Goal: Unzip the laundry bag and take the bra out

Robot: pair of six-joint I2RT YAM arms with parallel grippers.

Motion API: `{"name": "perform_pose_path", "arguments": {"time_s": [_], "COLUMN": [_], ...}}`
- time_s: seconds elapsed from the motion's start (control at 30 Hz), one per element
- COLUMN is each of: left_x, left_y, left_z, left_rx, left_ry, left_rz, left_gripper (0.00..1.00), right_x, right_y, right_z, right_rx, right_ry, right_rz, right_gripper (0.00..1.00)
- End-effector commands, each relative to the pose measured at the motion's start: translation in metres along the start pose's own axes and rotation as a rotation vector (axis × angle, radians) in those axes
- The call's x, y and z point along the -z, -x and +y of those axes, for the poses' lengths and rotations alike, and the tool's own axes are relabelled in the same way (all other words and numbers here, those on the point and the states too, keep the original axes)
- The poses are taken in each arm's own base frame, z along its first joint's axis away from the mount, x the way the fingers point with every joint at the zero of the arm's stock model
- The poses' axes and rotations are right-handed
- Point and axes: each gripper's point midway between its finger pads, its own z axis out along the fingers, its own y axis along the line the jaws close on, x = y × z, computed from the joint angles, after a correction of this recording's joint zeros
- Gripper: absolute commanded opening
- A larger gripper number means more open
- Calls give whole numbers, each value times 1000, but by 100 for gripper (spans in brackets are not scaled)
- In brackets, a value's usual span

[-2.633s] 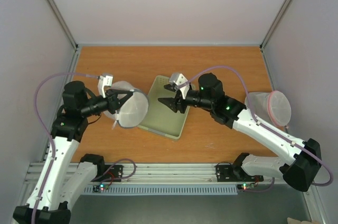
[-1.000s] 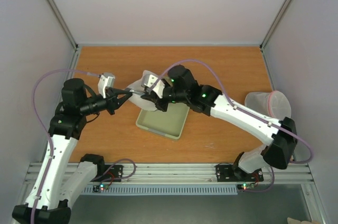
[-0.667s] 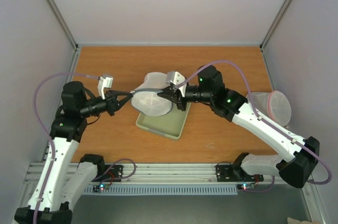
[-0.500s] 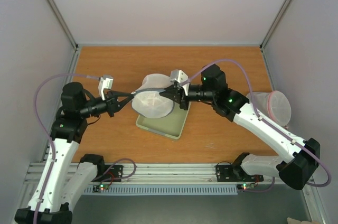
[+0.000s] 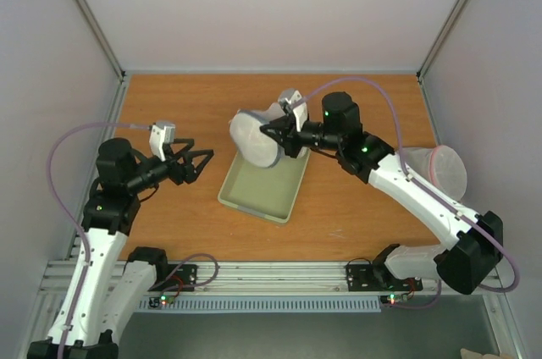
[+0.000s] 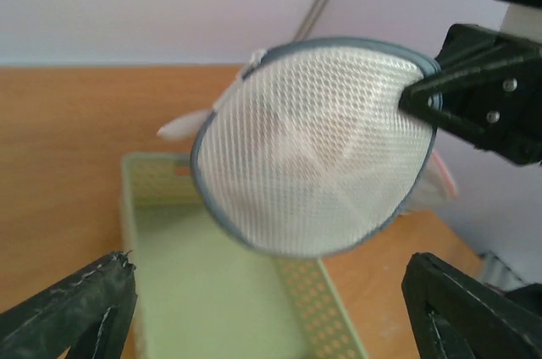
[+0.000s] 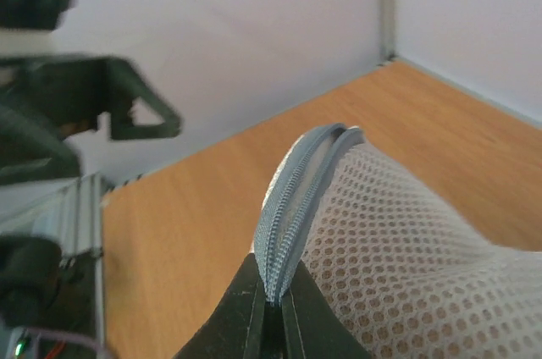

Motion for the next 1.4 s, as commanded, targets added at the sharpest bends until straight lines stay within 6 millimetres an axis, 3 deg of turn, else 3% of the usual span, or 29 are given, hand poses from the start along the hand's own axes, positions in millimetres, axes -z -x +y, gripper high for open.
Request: {"name": "perform_pose_path", "arguments": {"time_s": [0.0, 0.1, 0.27, 0.43, 0.6, 0.73, 0.97, 1.17, 1.37], "left_x": [14, 15, -2, -33, -61, -81, -86, -92, -84], "left_y": [40, 33, 15, 0, -34, -28, -12, -6, 8], "left_z": [5, -3, -1, -7, -28, -22, -18, -17, -21], "left_rx": [-289, -512, -715, -948, -1204, -1270, -1326, -1406, -1385], "left_ry": [140, 115, 145, 123, -14, 39, 114, 139, 174], "left_rz": [-138, -110, -27, 33, 68, 3, -60, -111, -134], "left_gripper": [86, 79, 74, 89, 98, 95, 66, 65, 59], "right_x": [6, 0, -6, -2, -11, -18, -19, -16, -13], "right_y": [49, 46, 59, 74, 74, 74, 73, 78, 76], "right_z": [-40, -50, -40, -28, -19, -12, -6, -3, -6], "right_rx": [-203, -357, -414, -432, -445, -441, -430, -422, -400], "right_ry": [-217, -255, -283, -283, -256, -232, -209, -193, -222], "right_rz": [-132, -130, -190, -275, -280, -270, -263, -286, -283], "right_gripper": [1, 1, 1, 1, 1, 1, 1, 1, 1]}}
